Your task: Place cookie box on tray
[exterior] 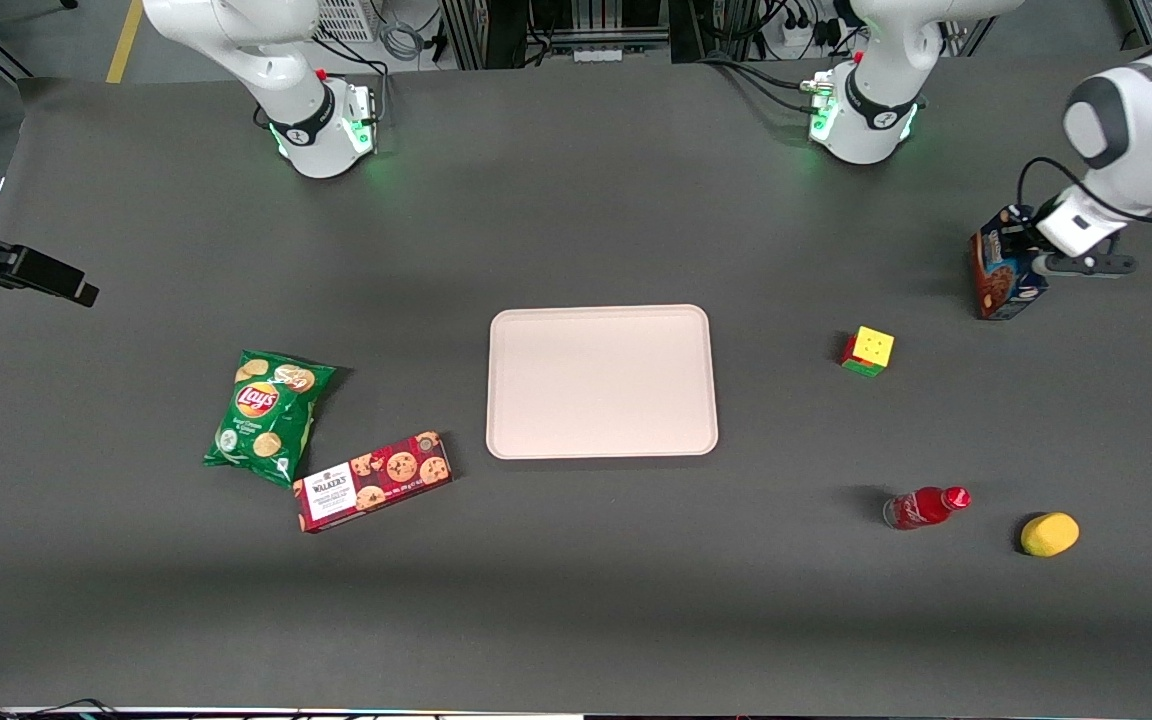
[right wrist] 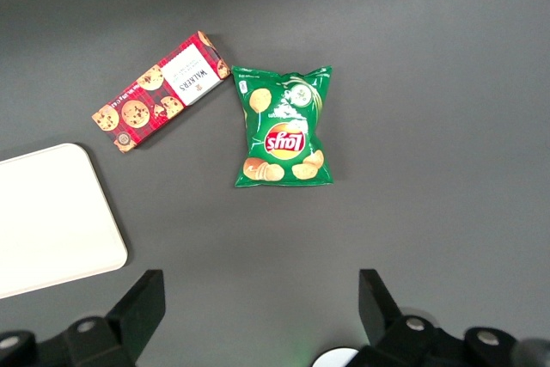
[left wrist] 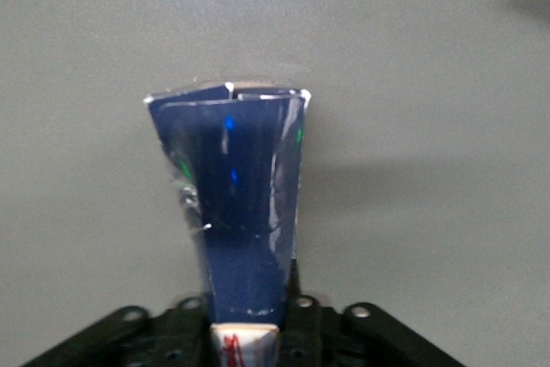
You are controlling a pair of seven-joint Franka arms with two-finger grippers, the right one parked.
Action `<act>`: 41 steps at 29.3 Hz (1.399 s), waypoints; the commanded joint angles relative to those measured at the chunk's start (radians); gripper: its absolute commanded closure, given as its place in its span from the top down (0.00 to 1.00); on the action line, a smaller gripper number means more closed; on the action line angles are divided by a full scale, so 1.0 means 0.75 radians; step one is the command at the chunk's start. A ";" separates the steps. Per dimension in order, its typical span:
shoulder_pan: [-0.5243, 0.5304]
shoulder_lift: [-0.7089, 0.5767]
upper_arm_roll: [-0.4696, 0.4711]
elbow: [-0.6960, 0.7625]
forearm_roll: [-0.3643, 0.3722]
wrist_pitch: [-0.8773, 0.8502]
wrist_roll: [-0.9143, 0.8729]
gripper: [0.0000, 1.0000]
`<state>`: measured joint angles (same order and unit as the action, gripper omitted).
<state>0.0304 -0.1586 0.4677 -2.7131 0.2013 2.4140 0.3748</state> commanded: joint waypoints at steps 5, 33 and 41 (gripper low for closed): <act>-0.036 -0.024 -0.110 0.528 -0.113 -0.659 0.003 0.10; -0.036 -0.009 -0.449 1.159 -0.291 -1.300 -0.277 0.09; -0.036 -0.011 -0.678 1.163 -0.420 -1.302 -0.561 0.09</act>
<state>0.0020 -0.1764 0.0575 -1.8749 -0.0803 1.4638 0.0819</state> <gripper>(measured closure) 0.872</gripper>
